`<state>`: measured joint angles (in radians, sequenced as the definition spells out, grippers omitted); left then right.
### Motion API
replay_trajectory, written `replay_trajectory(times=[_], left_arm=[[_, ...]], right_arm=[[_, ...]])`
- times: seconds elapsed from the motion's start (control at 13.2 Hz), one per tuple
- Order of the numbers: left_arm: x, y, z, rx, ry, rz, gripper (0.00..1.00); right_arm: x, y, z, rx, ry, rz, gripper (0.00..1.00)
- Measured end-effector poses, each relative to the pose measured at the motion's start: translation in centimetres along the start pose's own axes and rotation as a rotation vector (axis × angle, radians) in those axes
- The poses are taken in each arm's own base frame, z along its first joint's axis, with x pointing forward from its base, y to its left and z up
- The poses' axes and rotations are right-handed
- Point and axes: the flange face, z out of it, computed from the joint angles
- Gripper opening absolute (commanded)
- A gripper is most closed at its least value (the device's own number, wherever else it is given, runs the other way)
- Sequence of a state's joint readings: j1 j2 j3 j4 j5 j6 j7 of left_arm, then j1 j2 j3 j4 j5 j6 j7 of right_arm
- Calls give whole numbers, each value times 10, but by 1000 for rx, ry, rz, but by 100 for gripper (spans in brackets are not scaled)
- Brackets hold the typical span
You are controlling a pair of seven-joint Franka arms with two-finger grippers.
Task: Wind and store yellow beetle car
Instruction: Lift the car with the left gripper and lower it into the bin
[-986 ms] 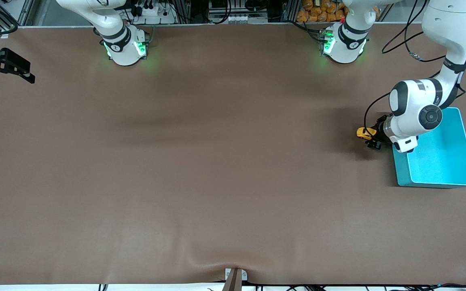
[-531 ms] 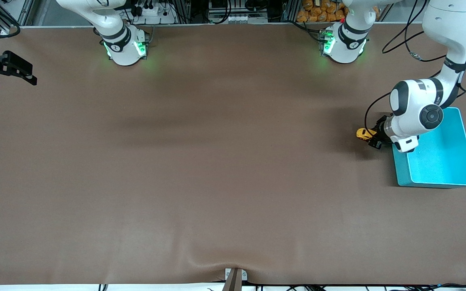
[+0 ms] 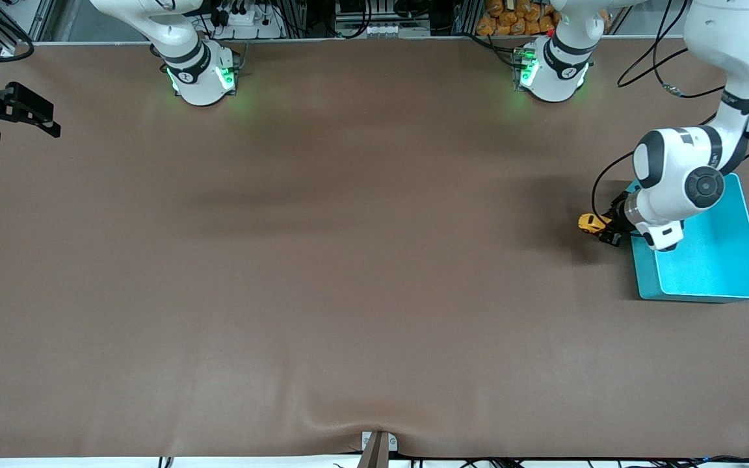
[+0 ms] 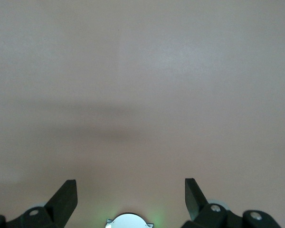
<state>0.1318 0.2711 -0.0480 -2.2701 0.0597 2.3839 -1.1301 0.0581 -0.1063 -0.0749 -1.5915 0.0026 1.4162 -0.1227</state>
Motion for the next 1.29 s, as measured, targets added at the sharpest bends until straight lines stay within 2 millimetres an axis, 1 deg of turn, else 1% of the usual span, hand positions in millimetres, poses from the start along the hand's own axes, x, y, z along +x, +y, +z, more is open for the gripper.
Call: replay_trajectory(times=[0.23, 0.46, 0.61, 0.68, 0.76, 0.99, 1.06, 1.14, 1.21, 1.29], left_arm=[[5, 6, -55, 13, 5, 28, 0], [12, 4, -108, -10, 26, 122, 0], [28, -6, -133, -37, 48, 215, 0], [42, -14, -140, -41, 59, 281, 0], [59, -24, -141, -31, 74, 359, 0], [112, -57, -133, 31, 102, 579, 0], [125, -62, -127, 47, 101, 633, 0], [133, -63, -119, 63, 106, 678, 0], [141, -61, -107, 82, 117, 718, 0], [148, -58, -90, 101, 130, 754, 0]], right_arm=[[0, 0, 1, 0, -1, 0, 100], [2, -1, 2, 0, -4, -2, 100], [3, -1, 4, 0, -8, -2, 100], [3, -1, 4, 0, -9, -2, 100], [4, -2, 5, 0, -10, -3, 100], [5, -5, 5, -2, -11, -10, 100], [5, -6, 6, -2, -12, -12, 100], [5, -6, 6, -2, -13, -12, 100], [6, -6, 7, -2, -14, -12, 100], [6, -7, 7, -2, -15, -13, 100]])
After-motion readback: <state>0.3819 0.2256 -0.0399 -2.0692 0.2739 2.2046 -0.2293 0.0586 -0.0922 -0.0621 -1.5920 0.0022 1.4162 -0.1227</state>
